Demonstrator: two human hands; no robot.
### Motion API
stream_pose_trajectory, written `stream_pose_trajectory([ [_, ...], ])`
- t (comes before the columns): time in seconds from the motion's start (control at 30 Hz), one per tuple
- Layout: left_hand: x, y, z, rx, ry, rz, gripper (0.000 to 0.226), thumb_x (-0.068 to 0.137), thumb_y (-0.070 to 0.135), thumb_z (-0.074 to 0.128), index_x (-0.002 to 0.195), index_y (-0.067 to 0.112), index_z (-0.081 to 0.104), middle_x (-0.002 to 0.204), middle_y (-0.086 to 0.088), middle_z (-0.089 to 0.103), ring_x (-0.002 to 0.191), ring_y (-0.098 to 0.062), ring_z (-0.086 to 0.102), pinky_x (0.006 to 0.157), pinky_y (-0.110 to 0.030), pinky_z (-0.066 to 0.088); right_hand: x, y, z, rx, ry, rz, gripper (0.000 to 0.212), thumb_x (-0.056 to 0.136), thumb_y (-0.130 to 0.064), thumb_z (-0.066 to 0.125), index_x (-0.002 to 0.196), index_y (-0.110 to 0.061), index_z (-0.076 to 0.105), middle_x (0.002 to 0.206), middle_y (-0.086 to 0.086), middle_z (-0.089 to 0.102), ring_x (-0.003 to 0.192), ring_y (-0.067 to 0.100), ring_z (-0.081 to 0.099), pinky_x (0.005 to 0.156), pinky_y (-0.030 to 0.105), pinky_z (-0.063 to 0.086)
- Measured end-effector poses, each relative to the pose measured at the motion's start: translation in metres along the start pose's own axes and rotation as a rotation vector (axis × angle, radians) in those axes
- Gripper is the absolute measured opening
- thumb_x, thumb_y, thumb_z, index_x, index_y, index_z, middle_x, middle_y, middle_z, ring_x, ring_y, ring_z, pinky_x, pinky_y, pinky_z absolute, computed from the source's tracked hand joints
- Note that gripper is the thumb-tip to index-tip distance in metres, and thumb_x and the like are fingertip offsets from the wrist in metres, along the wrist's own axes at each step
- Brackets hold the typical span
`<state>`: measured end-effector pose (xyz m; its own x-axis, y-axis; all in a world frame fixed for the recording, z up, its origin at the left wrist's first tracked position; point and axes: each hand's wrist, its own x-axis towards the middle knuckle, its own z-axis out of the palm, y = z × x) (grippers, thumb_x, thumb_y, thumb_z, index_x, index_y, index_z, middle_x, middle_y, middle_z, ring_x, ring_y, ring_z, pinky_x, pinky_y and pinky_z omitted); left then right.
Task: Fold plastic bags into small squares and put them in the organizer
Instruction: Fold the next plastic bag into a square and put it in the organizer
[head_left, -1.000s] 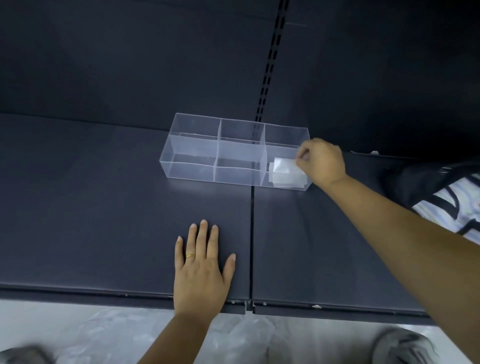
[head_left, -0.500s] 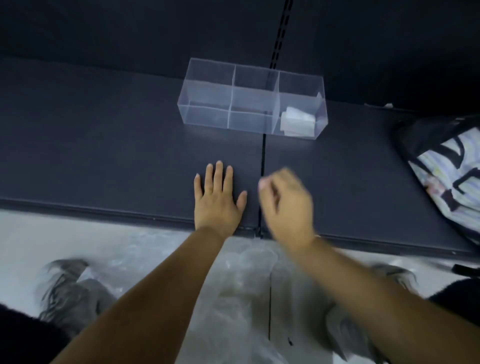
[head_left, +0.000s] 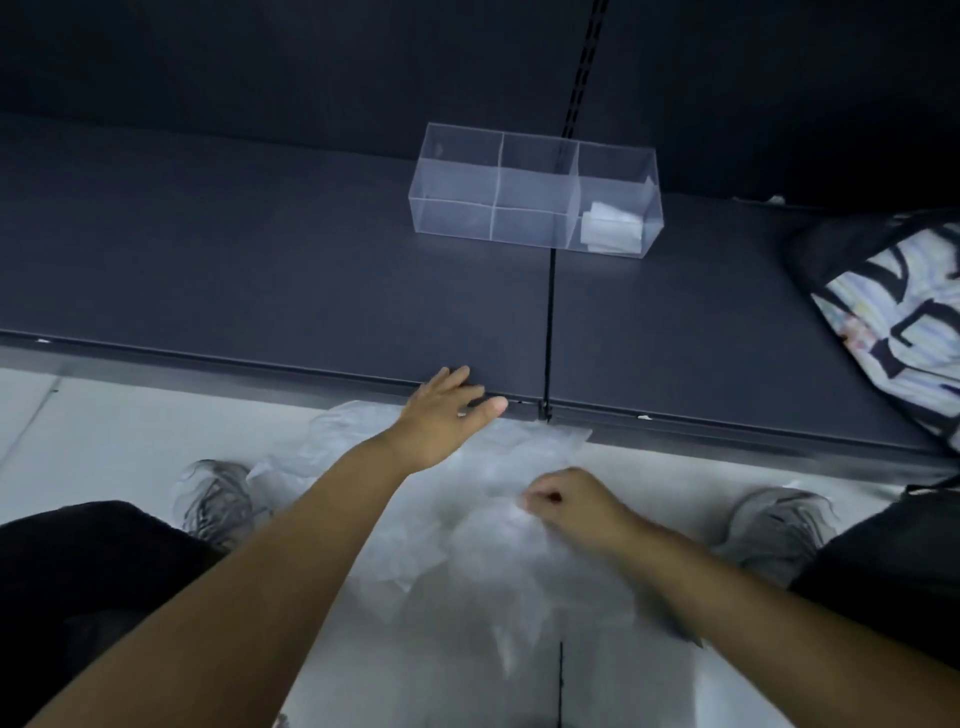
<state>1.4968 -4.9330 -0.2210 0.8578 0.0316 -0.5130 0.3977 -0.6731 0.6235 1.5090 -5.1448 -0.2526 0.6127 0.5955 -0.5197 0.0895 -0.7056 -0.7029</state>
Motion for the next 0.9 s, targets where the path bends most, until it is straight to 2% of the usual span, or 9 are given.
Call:
stream_pose_trajectory([
  [0.07, -0.025, 0.022, -0.004, -0.378, -0.159, -0.016, 0.044, 0.076, 0.075, 0.049, 0.112, 0.053, 0.057, 0.128, 0.024, 0.054, 0.131, -0.003, 0.041, 0.100, -0.022, 0.034, -0.003, -0.026, -0.043, 0.059, 0.023, -0.026, 0.045, 0.091, -0.024, 0.065, 0.050, -0.016, 0.048, 0.048, -0.011, 0.042, 0.047, 0.000, 0.037, 0.052, 0.018, 0.032],
  [0.17, -0.048, 0.053, 0.002, -0.573, -0.123, 0.107, 0.021, 0.077, 0.049, 0.074, 0.083, 0.029, 0.071, 0.081, 0.013, 0.070, 0.077, -0.005, 0.065, 0.069, -0.018, 0.047, -0.036, -0.060, -0.100, 0.365, 0.167, -0.021, 0.018, 0.086, -0.032, 0.069, 0.075, -0.018, 0.070, 0.072, -0.004, 0.070, 0.063, 0.006, 0.061, 0.063, 0.020, 0.049],
  [0.3, -0.065, 0.066, -0.006, -0.653, 0.268, 0.127, 0.029, 0.074, 0.034, 0.081, 0.087, 0.011, 0.067, 0.081, -0.004, 0.071, 0.072, -0.017, 0.066, 0.068, -0.031, 0.053, -0.072, -0.078, -0.122, 0.369, 0.141, -0.016, 0.044, 0.075, -0.069, 0.060, 0.109, -0.041, 0.062, 0.106, -0.021, 0.065, 0.094, -0.005, 0.062, 0.081, 0.019, 0.045],
  [0.43, -0.089, 0.065, -0.010, -0.886, 0.277, 0.143, 0.026, 0.069, 0.042, 0.080, 0.084, 0.021, 0.073, 0.084, 0.002, 0.075, 0.076, -0.013, 0.071, 0.067, -0.025, 0.054, -0.091, -0.078, -0.118, 0.331, 0.407, -0.137, 0.019, 0.080, -0.025, 0.076, 0.078, -0.009, 0.068, 0.070, -0.001, 0.064, 0.064, 0.010, 0.058, 0.070, 0.027, 0.046],
  [0.53, -0.099, 0.059, -0.013, -1.019, 0.366, 0.077, 0.016, 0.076, 0.037, 0.076, 0.077, 0.021, 0.074, 0.086, 0.000, 0.074, 0.078, -0.013, 0.068, 0.073, -0.028, 0.055, -0.107, -0.065, -0.130, 0.356, 0.466, -0.123, 0.011, 0.077, -0.017, 0.078, 0.080, -0.013, 0.068, 0.079, 0.000, 0.066, 0.075, 0.013, 0.058, 0.078, 0.032, 0.046],
  [0.63, -0.107, 0.068, -0.015, -0.977, 0.550, 0.152, 0.016, 0.087, 0.014, 0.069, 0.073, 0.021, 0.071, 0.078, 0.008, 0.072, 0.075, -0.002, 0.066, 0.068, -0.013, 0.050, -0.125, -0.070, -0.142, -0.079, 0.004, 0.047, 0.084, 0.060, -0.061, 0.079, 0.133, -0.032, 0.048, 0.132, -0.019, 0.049, 0.118, 0.003, 0.049, 0.103, 0.030, 0.039],
  [0.7, -0.112, 0.087, -0.008, -0.964, 0.530, 0.219, 0.014, 0.087, 0.008, 0.067, 0.076, 0.017, 0.071, 0.075, 0.009, 0.071, 0.074, -0.002, 0.065, 0.066, -0.010, 0.048, -0.119, -0.084, -0.128, 0.013, 0.111, -0.002, 0.103, 0.057, -0.075, 0.072, 0.143, -0.036, 0.032, 0.140, -0.021, 0.038, 0.125, 0.002, 0.042, 0.106, 0.029, 0.037],
  [0.8, -0.116, 0.106, 0.011, -0.977, 0.445, 0.263, 0.007, 0.087, 0.010, 0.068, 0.083, 0.015, 0.071, 0.075, 0.009, 0.071, 0.073, -0.005, 0.064, 0.066, -0.012, 0.048, -0.103, -0.100, -0.092, 0.198, 0.525, -0.177, 0.046, 0.080, -0.041, 0.073, 0.121, -0.027, 0.057, 0.118, -0.011, 0.058, 0.092, -0.006, 0.056, 0.079, 0.023, 0.049],
  [0.9, -0.108, 0.095, -0.001, -0.907, 0.297, 0.231, 0.042, 0.081, 0.044, 0.071, 0.121, 0.034, 0.061, 0.112, 0.026, 0.060, 0.105, 0.005, 0.052, 0.081, -0.013, 0.042, -0.099, -0.097, -0.096, 0.310, 0.384, -0.317, 0.006, 0.088, -0.019, 0.069, 0.091, -0.014, 0.071, 0.094, -0.001, 0.072, 0.080, 0.004, 0.067, 0.071, 0.025, 0.053],
])
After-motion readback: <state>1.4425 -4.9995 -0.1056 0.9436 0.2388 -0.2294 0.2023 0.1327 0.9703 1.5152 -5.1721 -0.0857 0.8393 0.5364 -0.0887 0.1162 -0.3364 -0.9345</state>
